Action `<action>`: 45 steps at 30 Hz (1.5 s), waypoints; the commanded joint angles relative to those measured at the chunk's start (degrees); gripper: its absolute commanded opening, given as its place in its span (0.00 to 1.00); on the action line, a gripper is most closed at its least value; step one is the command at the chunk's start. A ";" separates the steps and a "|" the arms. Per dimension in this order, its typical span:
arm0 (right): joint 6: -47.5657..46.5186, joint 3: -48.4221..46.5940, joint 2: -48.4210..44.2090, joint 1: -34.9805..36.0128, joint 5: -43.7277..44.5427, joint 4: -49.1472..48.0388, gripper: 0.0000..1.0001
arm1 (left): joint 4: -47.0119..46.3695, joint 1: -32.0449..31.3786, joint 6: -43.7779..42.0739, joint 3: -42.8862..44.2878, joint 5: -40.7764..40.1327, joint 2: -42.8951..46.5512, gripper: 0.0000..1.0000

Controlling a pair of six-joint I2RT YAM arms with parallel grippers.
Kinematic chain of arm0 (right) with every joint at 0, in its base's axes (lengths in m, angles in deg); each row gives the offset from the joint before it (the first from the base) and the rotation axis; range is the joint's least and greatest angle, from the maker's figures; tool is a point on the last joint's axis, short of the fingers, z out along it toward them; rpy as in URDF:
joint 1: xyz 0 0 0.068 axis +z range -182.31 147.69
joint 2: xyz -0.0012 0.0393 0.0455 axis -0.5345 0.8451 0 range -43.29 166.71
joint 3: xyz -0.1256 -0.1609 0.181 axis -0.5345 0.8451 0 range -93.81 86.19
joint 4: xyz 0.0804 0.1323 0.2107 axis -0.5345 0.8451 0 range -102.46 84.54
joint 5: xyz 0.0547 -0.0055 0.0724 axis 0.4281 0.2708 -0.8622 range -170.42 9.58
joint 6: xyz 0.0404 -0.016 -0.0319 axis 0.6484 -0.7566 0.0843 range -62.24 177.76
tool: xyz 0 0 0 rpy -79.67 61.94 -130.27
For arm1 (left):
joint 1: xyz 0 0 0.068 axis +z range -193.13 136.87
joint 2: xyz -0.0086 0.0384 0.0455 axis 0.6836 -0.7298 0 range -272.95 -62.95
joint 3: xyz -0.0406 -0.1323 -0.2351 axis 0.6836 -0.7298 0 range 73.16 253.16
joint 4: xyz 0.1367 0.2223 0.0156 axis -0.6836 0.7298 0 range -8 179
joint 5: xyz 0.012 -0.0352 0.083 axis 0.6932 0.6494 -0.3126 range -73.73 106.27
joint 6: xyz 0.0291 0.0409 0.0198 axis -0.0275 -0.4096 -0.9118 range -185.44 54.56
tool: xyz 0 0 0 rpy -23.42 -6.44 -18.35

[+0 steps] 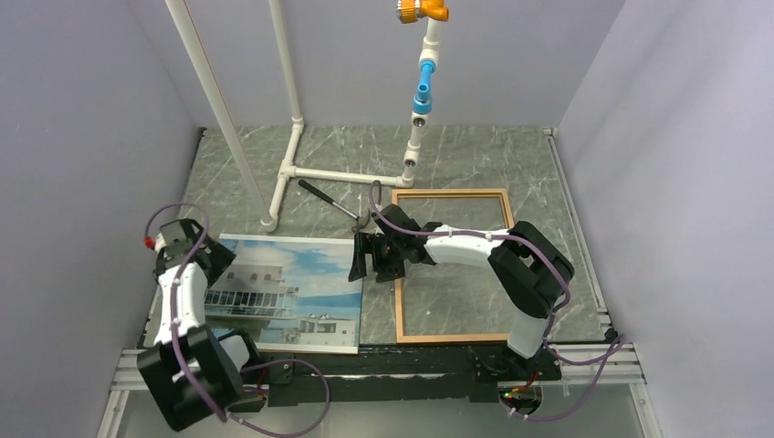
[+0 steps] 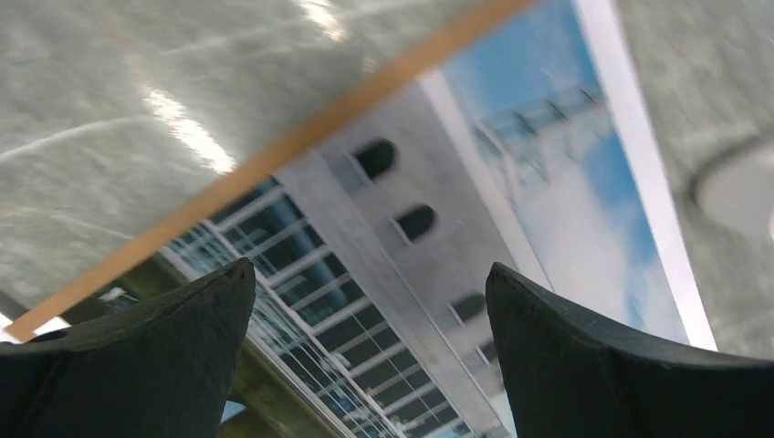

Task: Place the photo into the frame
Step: Move the photo frame item to the center of the board.

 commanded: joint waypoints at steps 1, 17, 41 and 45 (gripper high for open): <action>2.26 2.81 1.92 0.49 -1.09 0.40 0.88 | -1.52 9.42 1.62 2.06 1.03 -5.35 1.00; 4.02 3.56 2.01 0.45 -3.28 -1.75 0.87 | -7.57 11.65 2.18 4.46 6.93 -23.61 0.85; 2.78 2.83 -5.87 -2.87 -3.63 2.10 0.87 | -4.41 -2.44 0.91 -3.90 20.20 -11.46 0.82; 1.28 0.22 -9.81 -2.84 -2.25 6.64 0.87 | -2.57 -5.04 2.39 -4.49 18.47 -7.57 0.82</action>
